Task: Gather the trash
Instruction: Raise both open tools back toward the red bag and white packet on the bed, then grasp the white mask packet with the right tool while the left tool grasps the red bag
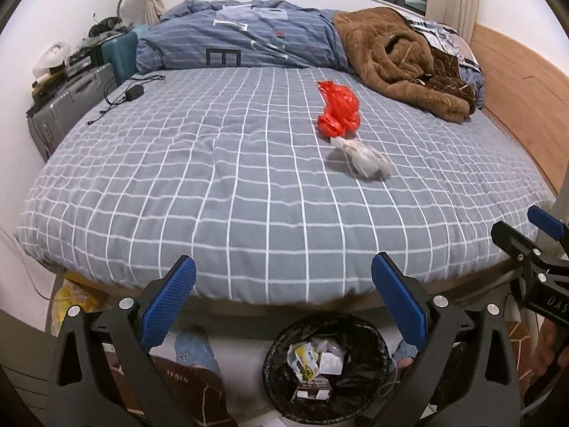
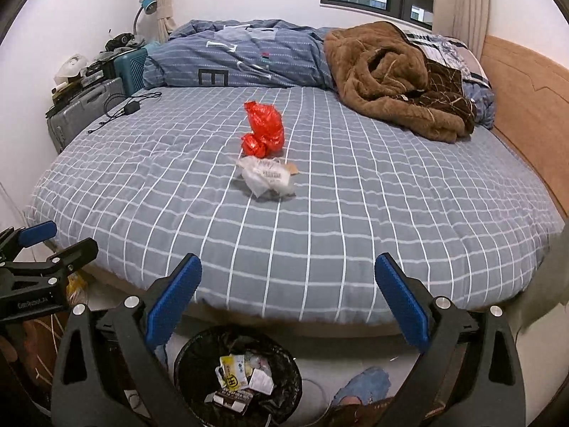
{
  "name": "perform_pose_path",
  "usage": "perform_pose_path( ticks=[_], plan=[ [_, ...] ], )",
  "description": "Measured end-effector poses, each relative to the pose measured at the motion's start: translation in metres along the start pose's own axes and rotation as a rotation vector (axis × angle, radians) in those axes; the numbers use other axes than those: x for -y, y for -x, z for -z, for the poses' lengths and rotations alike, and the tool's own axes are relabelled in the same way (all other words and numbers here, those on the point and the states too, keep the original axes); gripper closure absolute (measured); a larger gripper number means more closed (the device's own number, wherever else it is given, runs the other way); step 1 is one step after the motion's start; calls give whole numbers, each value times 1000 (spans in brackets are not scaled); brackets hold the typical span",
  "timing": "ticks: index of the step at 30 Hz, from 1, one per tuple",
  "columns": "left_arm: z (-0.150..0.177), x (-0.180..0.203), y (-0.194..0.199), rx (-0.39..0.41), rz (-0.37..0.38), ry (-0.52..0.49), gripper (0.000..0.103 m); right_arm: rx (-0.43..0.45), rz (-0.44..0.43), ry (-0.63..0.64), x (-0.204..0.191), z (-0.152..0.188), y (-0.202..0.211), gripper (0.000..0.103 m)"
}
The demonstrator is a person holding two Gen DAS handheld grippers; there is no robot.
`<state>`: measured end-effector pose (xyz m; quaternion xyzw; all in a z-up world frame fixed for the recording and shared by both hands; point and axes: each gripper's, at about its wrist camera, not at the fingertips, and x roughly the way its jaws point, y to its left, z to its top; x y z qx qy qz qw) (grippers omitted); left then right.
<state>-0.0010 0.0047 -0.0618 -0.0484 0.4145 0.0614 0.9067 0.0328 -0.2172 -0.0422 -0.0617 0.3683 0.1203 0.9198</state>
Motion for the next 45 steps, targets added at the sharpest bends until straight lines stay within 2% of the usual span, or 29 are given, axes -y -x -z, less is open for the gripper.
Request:
perform_pose_path(
  ticks=[9,19,34,39,41,45],
  plan=[
    [-24,-10,-29,-18,3,4,6,-2,-15,-3,-3,-27,-27,9],
    [-44,-20,-70,-50,-8,7,6,-46,-48,22,-13,-42,-79,9],
    [-70,-32,-135,-91,-1,41,6,-121,-64,78,-28,-75,-182,9],
    [-75,-27,-150,-90,6,35,6,-158,-67,97,-37,-77,-218,18],
    [-76,-25,-156,-97,12,34,6,-184,-69,102,-40,-74,-231,32],
    [-81,-18,-169,-102,17,13,6,-174,-100,64,-33,-71,-238,51]
  ],
)
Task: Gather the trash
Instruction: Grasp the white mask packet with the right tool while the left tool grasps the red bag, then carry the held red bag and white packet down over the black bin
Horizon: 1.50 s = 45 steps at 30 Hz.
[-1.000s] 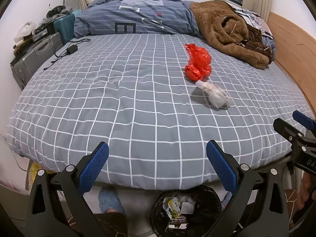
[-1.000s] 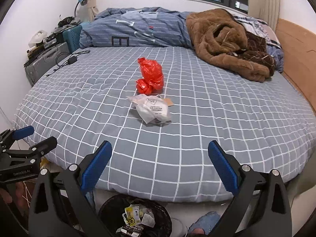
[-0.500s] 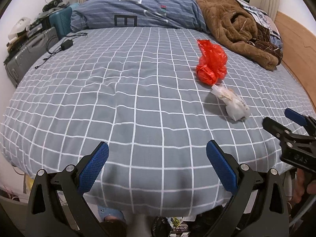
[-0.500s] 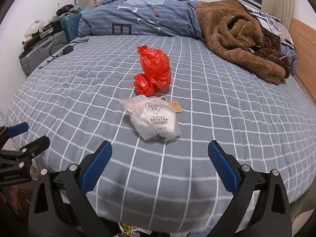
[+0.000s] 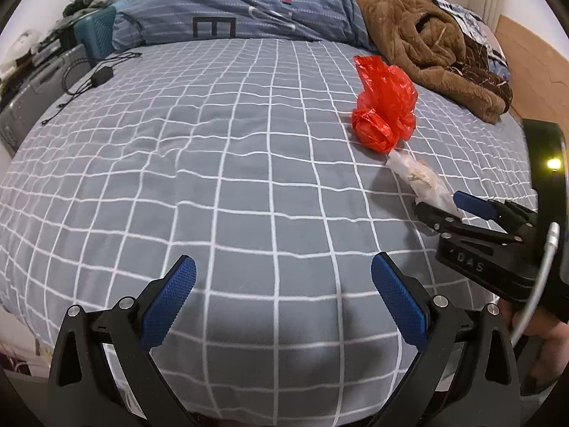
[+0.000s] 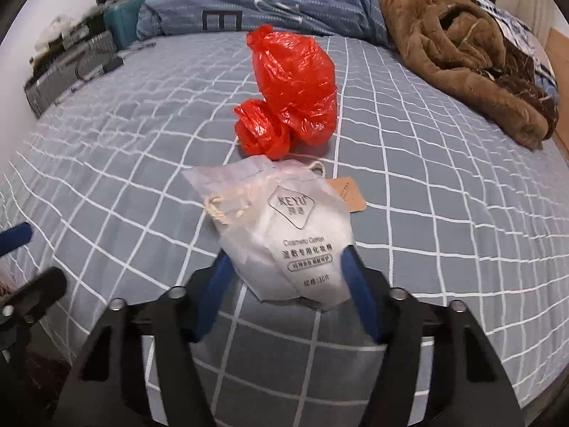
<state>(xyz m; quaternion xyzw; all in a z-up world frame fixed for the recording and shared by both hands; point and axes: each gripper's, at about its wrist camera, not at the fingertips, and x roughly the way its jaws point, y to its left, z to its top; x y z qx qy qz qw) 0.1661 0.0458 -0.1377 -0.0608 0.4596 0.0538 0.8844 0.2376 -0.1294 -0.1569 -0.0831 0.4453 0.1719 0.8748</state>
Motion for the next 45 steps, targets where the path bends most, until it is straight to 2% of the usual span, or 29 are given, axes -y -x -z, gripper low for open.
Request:
perform_pose_path(
  ticks=[2,5,8,12,19,28,32,35,36,39,42,45],
  plan=[
    [-6,5,-6,0,9,-3,6,14,-19,-5,4,1,4,65],
    [-17,15,-14,10,26,-15,6,49,-30,-20,12,1,18,76],
    [-30,28,-22,21,42,-32,6,74,-31,-40,25,2,33,81],
    [-53,50,-36,45,72,-51,6,102,-32,-69,50,1,55,82],
    [-98,89,-73,86,98,-85,6,129,22,-108,93,1,78,82],
    [-131,112,-110,84,69,-116,10,145,16,-133,112,-3,75,82],
    [-136,120,-125,62,80,-127,18,146,11,-141,115,0,75,82],
    [-136,127,-138,20,82,-151,34,143,4,-153,116,4,77,82],
    [-136,128,-141,15,75,-155,42,143,3,-156,117,5,77,82],
    [-137,128,-141,11,67,-138,57,140,2,-163,120,6,79,82],
    [-135,128,-131,14,67,-133,64,141,5,-162,121,7,83,82],
    [-129,126,-116,15,79,-129,66,148,2,-166,120,7,88,82]
  ],
)
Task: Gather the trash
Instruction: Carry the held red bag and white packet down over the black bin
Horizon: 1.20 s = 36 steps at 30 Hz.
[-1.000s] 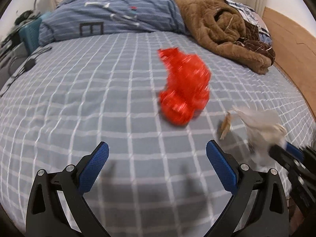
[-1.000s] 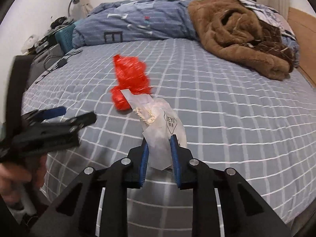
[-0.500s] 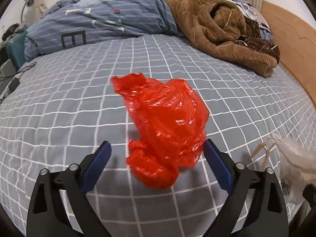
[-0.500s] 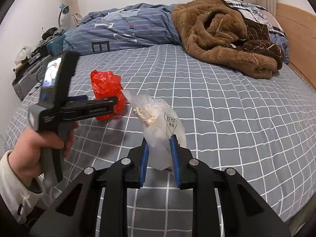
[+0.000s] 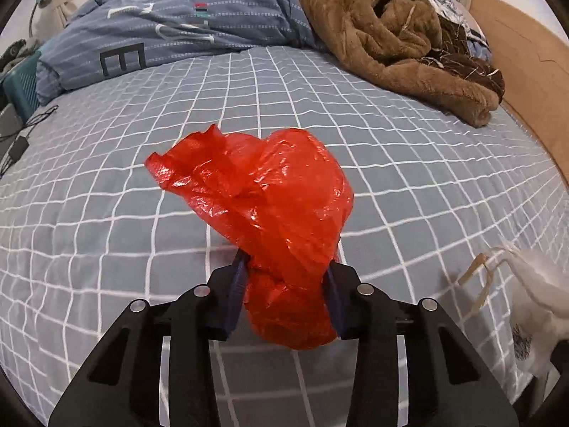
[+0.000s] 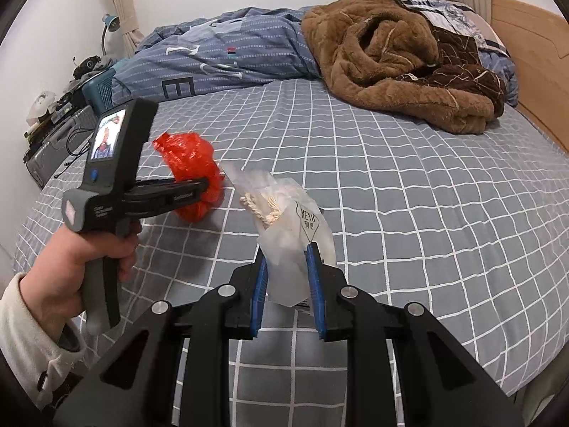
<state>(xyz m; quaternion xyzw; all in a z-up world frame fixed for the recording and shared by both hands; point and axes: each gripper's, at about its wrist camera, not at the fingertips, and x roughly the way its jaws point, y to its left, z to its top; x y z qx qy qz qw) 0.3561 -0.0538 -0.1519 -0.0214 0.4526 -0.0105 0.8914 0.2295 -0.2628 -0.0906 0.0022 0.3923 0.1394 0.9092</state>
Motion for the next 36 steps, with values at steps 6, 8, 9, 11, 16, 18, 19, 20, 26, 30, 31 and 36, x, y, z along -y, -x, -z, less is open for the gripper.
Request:
perform_pose_path(
  ticks=[6,8,9,11,16,18,19,20,26,30,31,36],
  plan=[
    [15,-2,31,2,6,2,66,-1,-19,-15,-3,1,11,82],
    [21,-4,44,4,9,5,66,-3,-25,-17,-6,2,15,82],
    [23,-4,49,4,9,6,66,-4,-29,-17,-9,3,17,82],
    [29,-6,62,5,10,6,66,-4,-32,-12,-13,4,21,82],
    [44,-12,91,11,6,19,66,-11,-47,-11,-24,9,31,82],
    [51,-13,102,13,7,20,66,-15,-52,-8,-28,12,35,82],
    [54,-14,106,14,8,22,66,-17,-51,-5,-30,13,37,82],
    [59,-15,113,16,10,25,66,-20,-53,-1,-33,15,39,82],
    [83,-19,145,22,22,32,66,-20,-60,17,-49,22,56,82],
    [98,-21,164,28,23,43,66,-11,-64,25,-59,26,71,82],
    [102,-23,170,30,24,47,66,-9,-66,27,-60,27,74,82],
    [120,-25,193,39,27,64,66,-6,-68,39,-69,35,89,82]
  ],
)
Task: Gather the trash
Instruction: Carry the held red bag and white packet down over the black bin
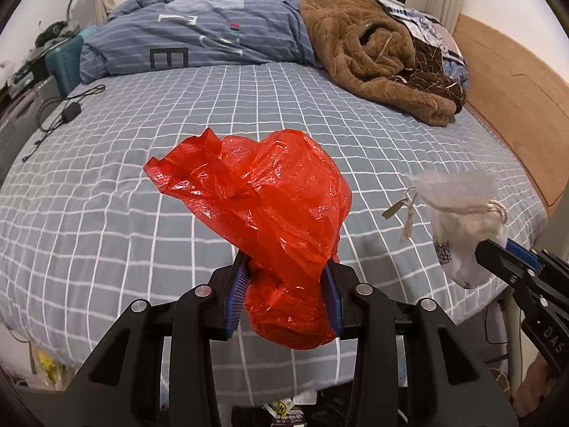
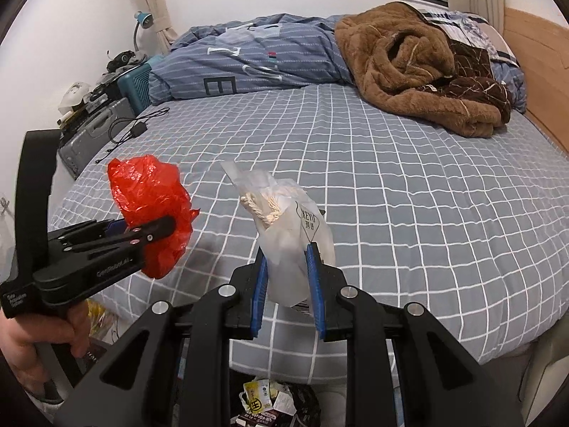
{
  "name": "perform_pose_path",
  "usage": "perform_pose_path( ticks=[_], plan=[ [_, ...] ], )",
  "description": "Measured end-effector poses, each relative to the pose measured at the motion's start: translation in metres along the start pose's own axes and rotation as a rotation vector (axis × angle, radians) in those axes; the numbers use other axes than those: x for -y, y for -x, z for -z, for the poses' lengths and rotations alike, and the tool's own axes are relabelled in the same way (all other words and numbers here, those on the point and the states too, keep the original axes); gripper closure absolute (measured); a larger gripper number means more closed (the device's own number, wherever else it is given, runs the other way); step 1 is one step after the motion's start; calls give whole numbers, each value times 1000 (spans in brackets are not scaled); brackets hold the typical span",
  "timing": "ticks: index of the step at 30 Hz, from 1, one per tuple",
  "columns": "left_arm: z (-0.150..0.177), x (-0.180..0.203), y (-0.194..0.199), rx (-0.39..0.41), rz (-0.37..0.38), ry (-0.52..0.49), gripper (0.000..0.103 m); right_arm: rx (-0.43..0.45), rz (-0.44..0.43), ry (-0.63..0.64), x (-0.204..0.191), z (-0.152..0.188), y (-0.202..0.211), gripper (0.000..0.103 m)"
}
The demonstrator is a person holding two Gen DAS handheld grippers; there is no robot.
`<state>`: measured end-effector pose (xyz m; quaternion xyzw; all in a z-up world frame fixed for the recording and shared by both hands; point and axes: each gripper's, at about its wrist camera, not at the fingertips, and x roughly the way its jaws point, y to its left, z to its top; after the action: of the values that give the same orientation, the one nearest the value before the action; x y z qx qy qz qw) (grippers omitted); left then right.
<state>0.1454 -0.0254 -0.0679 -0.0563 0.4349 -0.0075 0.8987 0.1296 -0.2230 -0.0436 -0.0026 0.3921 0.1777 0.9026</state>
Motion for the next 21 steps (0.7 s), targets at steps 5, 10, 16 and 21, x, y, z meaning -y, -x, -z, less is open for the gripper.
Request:
perform_pose_path(
  ticks=[5,10,16,21],
  plan=[
    [16,0,21,6,6,10,66,-4,-3,7,-9,10,12,82],
    [26,2,37,12,10,15,66,2,-5,17,-16,17,26,82],
    [39,5,57,21,20,12,66,13,-3,28,-24,25,42,82],
    [51,8,68,21,17,5,66,14,-2,33,-29,32,53,82]
  ],
)
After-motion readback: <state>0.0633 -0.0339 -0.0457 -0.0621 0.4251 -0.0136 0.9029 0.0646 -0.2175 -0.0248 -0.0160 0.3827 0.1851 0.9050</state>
